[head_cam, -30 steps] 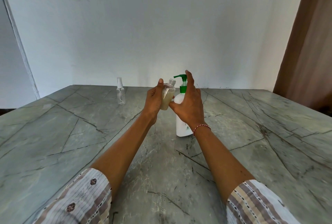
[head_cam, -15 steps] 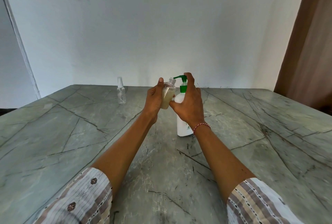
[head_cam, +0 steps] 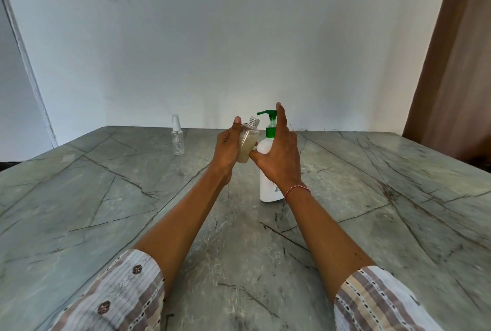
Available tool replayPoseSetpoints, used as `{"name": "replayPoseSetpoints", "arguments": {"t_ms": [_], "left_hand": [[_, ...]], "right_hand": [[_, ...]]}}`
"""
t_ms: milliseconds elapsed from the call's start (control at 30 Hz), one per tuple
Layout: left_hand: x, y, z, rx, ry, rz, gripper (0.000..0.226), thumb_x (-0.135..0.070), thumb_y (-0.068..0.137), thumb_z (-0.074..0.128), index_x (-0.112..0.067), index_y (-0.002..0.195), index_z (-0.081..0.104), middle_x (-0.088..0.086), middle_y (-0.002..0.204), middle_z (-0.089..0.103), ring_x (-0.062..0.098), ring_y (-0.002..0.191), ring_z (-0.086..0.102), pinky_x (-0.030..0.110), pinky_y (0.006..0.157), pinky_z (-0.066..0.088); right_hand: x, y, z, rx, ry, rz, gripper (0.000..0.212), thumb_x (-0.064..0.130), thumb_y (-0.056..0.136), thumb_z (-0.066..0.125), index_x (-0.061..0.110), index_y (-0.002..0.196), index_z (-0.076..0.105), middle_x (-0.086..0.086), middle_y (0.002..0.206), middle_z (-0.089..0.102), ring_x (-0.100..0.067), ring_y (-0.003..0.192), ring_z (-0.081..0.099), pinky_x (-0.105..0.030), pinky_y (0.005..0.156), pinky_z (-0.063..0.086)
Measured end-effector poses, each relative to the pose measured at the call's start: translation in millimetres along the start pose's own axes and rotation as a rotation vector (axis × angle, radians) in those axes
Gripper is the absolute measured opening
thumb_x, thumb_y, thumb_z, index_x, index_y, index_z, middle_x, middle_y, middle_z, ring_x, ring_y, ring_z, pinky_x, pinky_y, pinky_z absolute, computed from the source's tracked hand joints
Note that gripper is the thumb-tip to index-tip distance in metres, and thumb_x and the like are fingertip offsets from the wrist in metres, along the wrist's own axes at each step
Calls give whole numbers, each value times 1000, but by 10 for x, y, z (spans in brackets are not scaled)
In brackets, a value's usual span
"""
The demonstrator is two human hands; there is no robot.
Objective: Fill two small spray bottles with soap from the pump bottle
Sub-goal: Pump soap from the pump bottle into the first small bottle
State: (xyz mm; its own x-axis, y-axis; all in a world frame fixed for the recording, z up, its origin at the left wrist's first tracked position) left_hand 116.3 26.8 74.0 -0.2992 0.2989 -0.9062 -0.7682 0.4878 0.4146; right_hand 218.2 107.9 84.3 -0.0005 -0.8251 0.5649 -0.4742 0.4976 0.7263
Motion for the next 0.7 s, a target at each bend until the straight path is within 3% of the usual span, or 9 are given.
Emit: {"name": "replayPoseSetpoints", "arguments": {"t_ms": [167,367,533,700], "left_hand": [[2,-10,-2,1,-3,-1,38,-48,95,35,-29,79,64,-12,63,68,-4,55,63,10,48,47],[-24,-14,-2,-5,-7,-1,38,-47,95,34,-28,83,64,-8,72,66,-5,55,63,10,47,47],[-34,-21,-2,2,-5,-4,38,-46,96,33,-28,79,63,-15,56,67,-4,53,63,9,45,45],[-22,-17,4,1,-5,-1,37,-45,96,33,-28,80,62,-14,58,68,-4,54,64,9,45,45]], "right_hand": [[12,16,14,31,25,3,105,32,69,79,25,147,10,-3,139,44,-24,120,44,-36,92,44],[17,23,9,11,38,-10,97,24,66,80,23,142,20,-2,133,49,-23,113,48,-31,85,45],[10,22,12,-6,43,-8,93,25,65,81,19,140,25,-3,132,49,-22,111,49,-30,85,46],[-1,11,7,-11,41,-8,94,23,65,80,20,140,24,-3,130,50,-21,109,48,-30,82,47]]}}
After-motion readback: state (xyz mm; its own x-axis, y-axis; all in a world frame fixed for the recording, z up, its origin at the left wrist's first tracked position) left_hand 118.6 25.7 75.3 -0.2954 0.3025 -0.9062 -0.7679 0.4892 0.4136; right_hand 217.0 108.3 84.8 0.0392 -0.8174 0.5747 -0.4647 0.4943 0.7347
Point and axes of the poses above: each hand's wrist, its own y-axis towards the middle knuckle, its own z-axis out of the palm, x = y × z, the point moved 8 cm from there along y, towards the middle knuckle
